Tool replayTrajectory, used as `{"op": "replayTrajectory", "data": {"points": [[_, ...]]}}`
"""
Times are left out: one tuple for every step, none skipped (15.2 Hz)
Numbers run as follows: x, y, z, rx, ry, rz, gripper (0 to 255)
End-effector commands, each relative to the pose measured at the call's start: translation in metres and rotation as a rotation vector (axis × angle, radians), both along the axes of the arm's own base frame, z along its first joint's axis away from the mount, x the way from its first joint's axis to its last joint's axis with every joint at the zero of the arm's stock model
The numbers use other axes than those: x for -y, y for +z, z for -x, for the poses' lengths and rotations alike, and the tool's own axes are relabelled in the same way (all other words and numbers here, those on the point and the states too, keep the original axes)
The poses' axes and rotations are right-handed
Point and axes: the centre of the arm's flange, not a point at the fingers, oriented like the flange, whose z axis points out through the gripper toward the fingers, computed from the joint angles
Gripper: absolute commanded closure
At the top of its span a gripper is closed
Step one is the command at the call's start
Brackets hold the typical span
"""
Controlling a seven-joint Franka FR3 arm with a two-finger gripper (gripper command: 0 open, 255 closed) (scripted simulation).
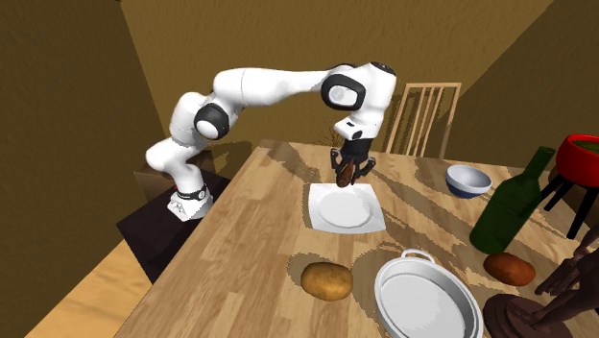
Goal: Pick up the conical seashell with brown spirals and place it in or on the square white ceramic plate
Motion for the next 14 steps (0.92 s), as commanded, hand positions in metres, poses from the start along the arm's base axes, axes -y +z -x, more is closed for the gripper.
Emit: {"op": "replayTrajectory", "data": {"points": [[-0.007, -0.008, -0.013, -0.004, -0.008, 0.002, 255], [-0.007, -0.013, -0.013, -0.004, -0.008, 0.002, 255], [-0.007, -0.018, -0.013, -0.004, -0.008, 0.002, 255], [-0.007, -0.023, -0.013, -0.004, -0.008, 0.002, 255], [-0.007, -0.029, -0.013, -0.004, -0.008, 0.002, 255], [-0.007, -0.034, -0.013, -0.004, -0.008, 0.002, 255], [-0.007, -0.039, -0.013, -0.004, -0.008, 0.002, 255], [-0.007, -0.045, -0.013, -0.004, -0.008, 0.002, 255], [-0.007, -0.050, -0.013, -0.004, -0.008, 0.002, 255], [-0.007, -0.055, -0.013, -0.004, -0.008, 0.002, 255], [-0.007, -0.060, -0.013, -0.004, -0.008, 0.002, 255], [-0.007, -0.066, -0.013, -0.004, -0.008, 0.002, 255], [-0.007, -0.071, -0.013, -0.004, -0.008, 0.002, 255], [-0.007, -0.075, -0.013, -0.004, -0.008, 0.002, 255]]}}
